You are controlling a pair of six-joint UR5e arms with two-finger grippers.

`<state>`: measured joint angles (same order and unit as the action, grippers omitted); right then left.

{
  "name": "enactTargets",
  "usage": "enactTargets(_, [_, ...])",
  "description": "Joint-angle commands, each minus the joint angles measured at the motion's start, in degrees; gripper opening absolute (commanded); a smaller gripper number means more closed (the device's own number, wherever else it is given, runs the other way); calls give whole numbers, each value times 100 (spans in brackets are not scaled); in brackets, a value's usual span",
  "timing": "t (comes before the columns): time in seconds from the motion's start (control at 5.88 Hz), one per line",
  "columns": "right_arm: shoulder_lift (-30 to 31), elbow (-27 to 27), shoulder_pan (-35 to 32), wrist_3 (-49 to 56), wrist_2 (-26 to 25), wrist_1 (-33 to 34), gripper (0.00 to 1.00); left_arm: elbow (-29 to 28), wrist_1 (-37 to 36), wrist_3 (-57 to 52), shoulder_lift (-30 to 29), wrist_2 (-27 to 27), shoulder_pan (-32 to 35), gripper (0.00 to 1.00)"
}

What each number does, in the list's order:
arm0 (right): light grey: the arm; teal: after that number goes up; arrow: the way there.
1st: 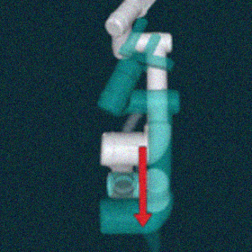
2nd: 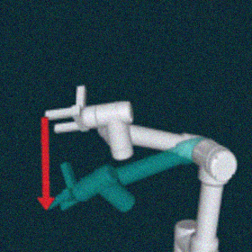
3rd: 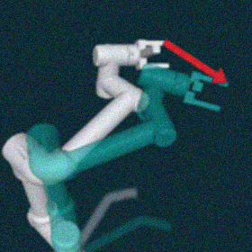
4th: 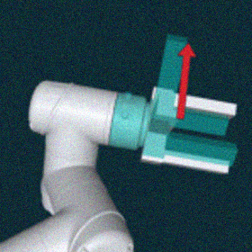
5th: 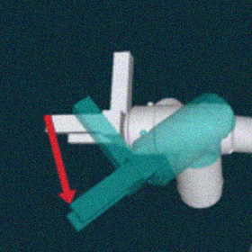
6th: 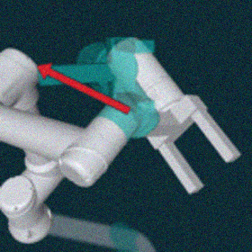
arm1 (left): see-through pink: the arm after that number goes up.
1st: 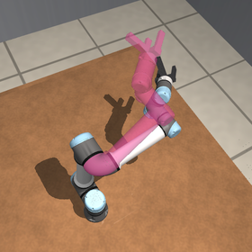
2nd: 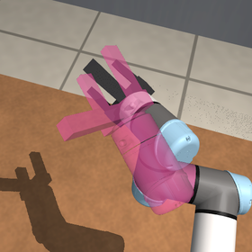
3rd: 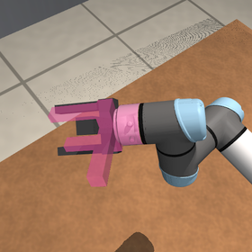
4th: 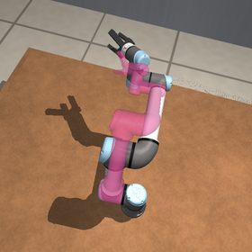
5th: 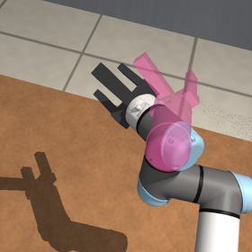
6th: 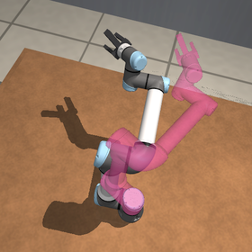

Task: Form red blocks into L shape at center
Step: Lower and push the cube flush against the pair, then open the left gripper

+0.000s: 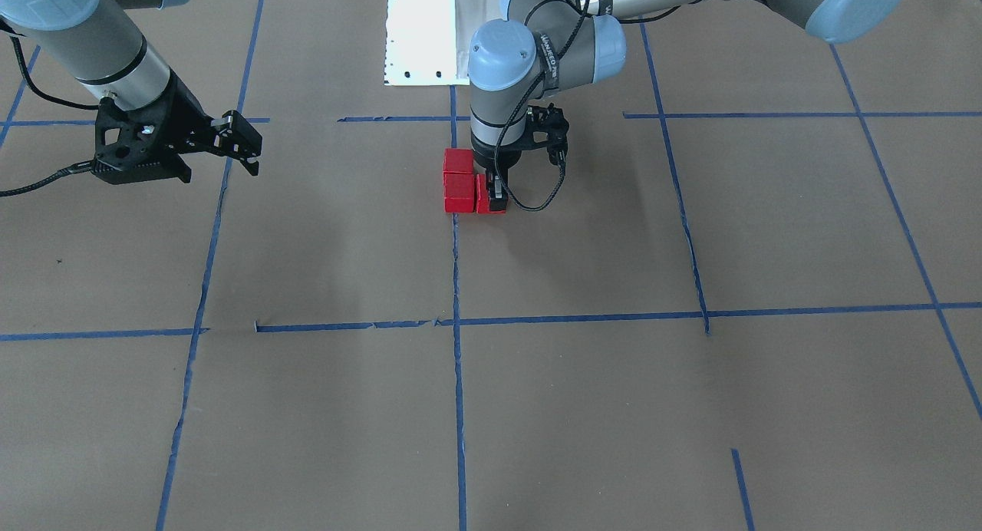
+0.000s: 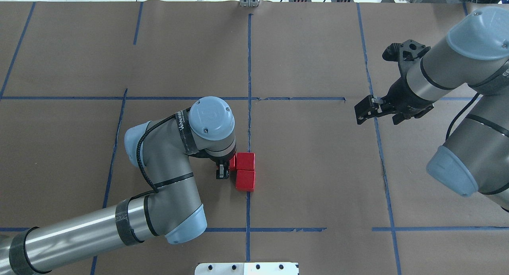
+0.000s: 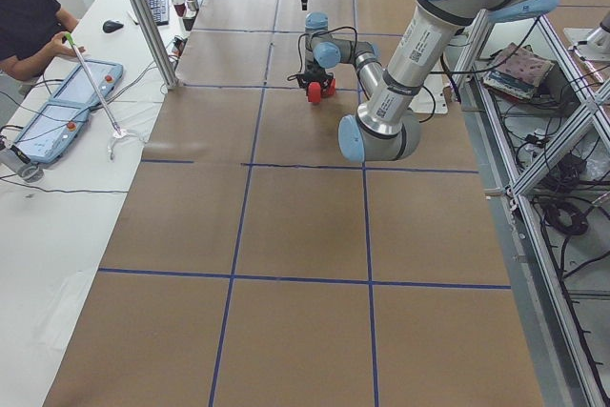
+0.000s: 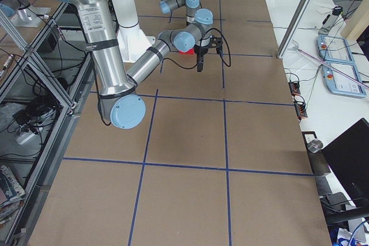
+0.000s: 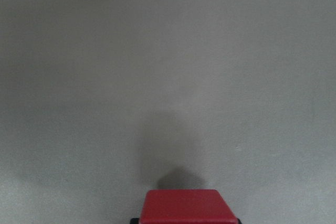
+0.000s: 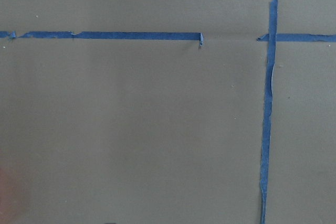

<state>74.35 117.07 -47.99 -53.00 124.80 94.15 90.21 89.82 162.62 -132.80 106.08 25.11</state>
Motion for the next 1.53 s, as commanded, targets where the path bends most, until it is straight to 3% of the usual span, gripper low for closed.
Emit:
enactTargets(0.0, [1, 0, 0, 0, 0, 7, 100, -4, 0, 6, 0, 1, -32, 2])
enactTargets(1.36, [1, 0, 0, 0, 0, 7, 100, -82, 132, -20, 0, 1, -41, 4])
